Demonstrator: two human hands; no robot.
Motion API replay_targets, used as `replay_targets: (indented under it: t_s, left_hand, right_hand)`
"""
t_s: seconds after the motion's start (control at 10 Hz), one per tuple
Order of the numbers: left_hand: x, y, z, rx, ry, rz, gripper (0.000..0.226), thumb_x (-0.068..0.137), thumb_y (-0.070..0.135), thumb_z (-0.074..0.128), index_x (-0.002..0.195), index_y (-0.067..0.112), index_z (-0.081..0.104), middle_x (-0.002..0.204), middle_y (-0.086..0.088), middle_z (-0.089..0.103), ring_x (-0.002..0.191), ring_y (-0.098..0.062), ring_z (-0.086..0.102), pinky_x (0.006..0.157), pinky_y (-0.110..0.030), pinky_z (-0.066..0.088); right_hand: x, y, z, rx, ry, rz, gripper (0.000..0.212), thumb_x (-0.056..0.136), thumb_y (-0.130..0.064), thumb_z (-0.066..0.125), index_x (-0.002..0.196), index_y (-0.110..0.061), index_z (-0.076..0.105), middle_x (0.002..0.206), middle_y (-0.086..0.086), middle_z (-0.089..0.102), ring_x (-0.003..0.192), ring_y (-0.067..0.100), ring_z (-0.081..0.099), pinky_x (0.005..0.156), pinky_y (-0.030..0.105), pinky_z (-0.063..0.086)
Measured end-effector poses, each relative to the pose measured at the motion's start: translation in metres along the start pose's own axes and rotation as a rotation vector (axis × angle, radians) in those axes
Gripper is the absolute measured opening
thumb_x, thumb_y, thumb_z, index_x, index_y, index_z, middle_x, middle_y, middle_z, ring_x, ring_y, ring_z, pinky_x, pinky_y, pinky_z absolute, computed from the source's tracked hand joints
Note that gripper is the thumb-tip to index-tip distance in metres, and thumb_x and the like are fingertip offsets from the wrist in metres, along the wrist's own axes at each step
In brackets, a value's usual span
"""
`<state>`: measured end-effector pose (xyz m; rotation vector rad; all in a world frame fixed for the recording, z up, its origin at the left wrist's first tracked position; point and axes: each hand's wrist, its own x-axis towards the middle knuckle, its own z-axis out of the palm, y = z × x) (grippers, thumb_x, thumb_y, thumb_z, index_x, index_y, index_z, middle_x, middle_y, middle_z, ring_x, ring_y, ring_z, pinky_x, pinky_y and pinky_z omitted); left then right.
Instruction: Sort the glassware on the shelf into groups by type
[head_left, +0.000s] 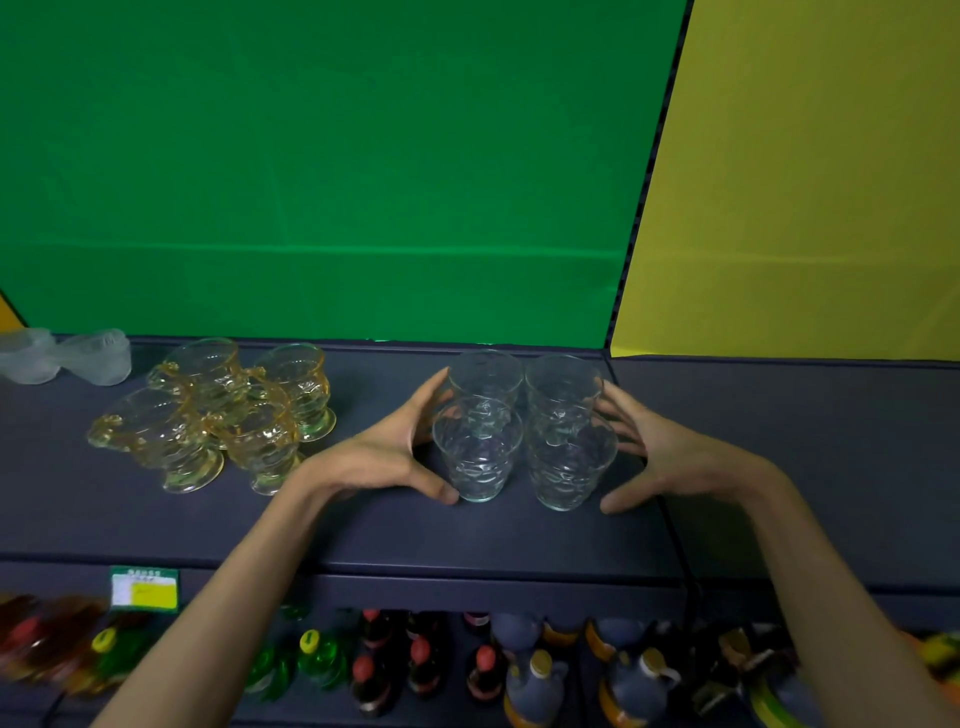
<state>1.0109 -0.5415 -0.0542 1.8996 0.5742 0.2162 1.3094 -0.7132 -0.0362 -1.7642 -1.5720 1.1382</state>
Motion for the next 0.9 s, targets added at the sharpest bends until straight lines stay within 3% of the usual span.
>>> replay_targets:
  t_s: [0.1, 0.2, 0.3, 0.4, 0.5, 0.6, 0.7, 0.8, 0.9]
  left_hand:
    - [0.003, 0.001, 0.003, -0.013, 0.012, -0.005, 0.136, 0.064, -0.008, 0.088, 0.158, 0.029, -0.003, 0.151, 0.024, 0.025, 0.127, 0.026, 0.033, 0.101, 0.0, 0.03]
    - [0.003, 0.001, 0.006, 0.007, 0.06, -0.009, 0.135, 0.063, -0.003, 0.09, 0.157, 0.031, -0.001, 0.14, 0.033, 0.03, 0.122, 0.028, 0.036, 0.1, 0.001, 0.029]
    - [0.001, 0.004, 0.011, 0.001, 0.099, -0.018, 0.138, 0.06, 0.005, 0.094, 0.159, 0.029, 0.001, 0.154, 0.019, 0.028, 0.131, 0.016, 0.036, 0.103, -0.001, 0.029]
    - [0.0, 0.007, 0.014, 0.016, 0.119, -0.009, 0.135, 0.062, 0.002, 0.093, 0.158, 0.026, 0.003, 0.152, 0.015, 0.031, 0.123, 0.022, 0.037, 0.097, 0.002, 0.03]
    - [-0.001, 0.01, 0.016, 0.022, 0.134, -0.014, 0.134, 0.062, 0.004, 0.093, 0.158, 0.026, 0.003, 0.147, 0.018, 0.035, 0.124, 0.016, 0.041, 0.095, 0.003, 0.031]
    - [-0.003, 0.011, 0.014, 0.036, 0.126, -0.016, 0.132, 0.062, 0.003, 0.092, 0.156, 0.032, 0.005, 0.142, 0.024, 0.035, 0.12, 0.023, 0.04, 0.093, 0.004, 0.031]
    - [-0.007, 0.013, 0.007, 0.045, 0.116, -0.016, 0.13, 0.065, -0.012, 0.084, 0.158, 0.028, 0.004, 0.153, 0.012, 0.03, 0.135, 0.004, 0.039, 0.097, -0.003, 0.037]
    - [-0.013, 0.029, 0.002, 0.032, 0.181, -0.022, 0.114, 0.072, -0.024, 0.066, 0.159, 0.023, 0.009, 0.16, -0.003, 0.028, 0.145, -0.016, 0.033, 0.105, -0.023, 0.043]
    - [-0.012, 0.042, -0.003, 0.057, 0.339, -0.005, 0.094, 0.068, -0.005, 0.061, 0.153, 0.022, 0.031, 0.156, -0.002, 0.037, 0.142, -0.02, 0.039, 0.111, -0.039, 0.041]
  right_hand:
    - [-0.001, -0.004, 0.006, 0.014, 0.039, -0.011, 0.155, 0.052, -0.033, 0.099, 0.157, -0.033, -0.014, 0.163, -0.015, 0.012, 0.146, 0.002, 0.024, 0.121, 0.03, 0.027]
    - [0.001, -0.008, 0.009, 0.028, 0.086, -0.033, 0.156, 0.047, -0.04, 0.099, 0.157, -0.034, -0.011, 0.165, -0.011, 0.016, 0.146, 0.005, 0.028, 0.121, 0.036, 0.027]
    - [0.0, -0.008, 0.008, 0.029, 0.103, -0.041, 0.15, 0.052, -0.033, 0.098, 0.158, -0.034, -0.007, 0.164, -0.011, 0.02, 0.144, 0.005, 0.03, 0.121, 0.037, 0.029]
    - [0.0, -0.009, 0.006, 0.023, 0.116, -0.031, 0.145, 0.056, -0.029, 0.097, 0.159, -0.033, -0.005, 0.163, -0.011, 0.021, 0.143, 0.004, 0.031, 0.119, 0.036, 0.03]
    - [0.001, -0.009, 0.005, 0.024, 0.112, -0.027, 0.145, 0.056, -0.029, 0.097, 0.159, -0.032, -0.005, 0.163, -0.012, 0.02, 0.144, 0.006, 0.031, 0.12, 0.037, 0.03]
    - [0.0, -0.009, 0.004, 0.052, 0.096, -0.037, 0.15, 0.05, -0.037, 0.099, 0.159, -0.033, -0.004, 0.164, -0.012, 0.019, 0.144, 0.005, 0.031, 0.121, 0.039, 0.029]
    - [-0.003, -0.011, 0.001, 0.089, 0.079, -0.051, 0.151, 0.044, -0.05, 0.098, 0.159, -0.035, 0.001, 0.162, -0.014, 0.021, 0.143, 0.002, 0.032, 0.12, 0.038, 0.03]
    - [-0.007, -0.021, -0.003, 0.113, 0.145, -0.049, 0.136, 0.048, -0.07, 0.087, 0.158, -0.036, 0.014, 0.158, -0.016, 0.029, 0.142, 0.003, 0.035, 0.117, 0.036, 0.033]
    - [-0.006, -0.036, -0.002, 0.112, 0.336, -0.101, 0.101, 0.067, -0.074, 0.071, 0.152, -0.032, 0.037, 0.149, -0.014, 0.044, 0.135, 0.004, 0.044, 0.111, 0.031, 0.035]
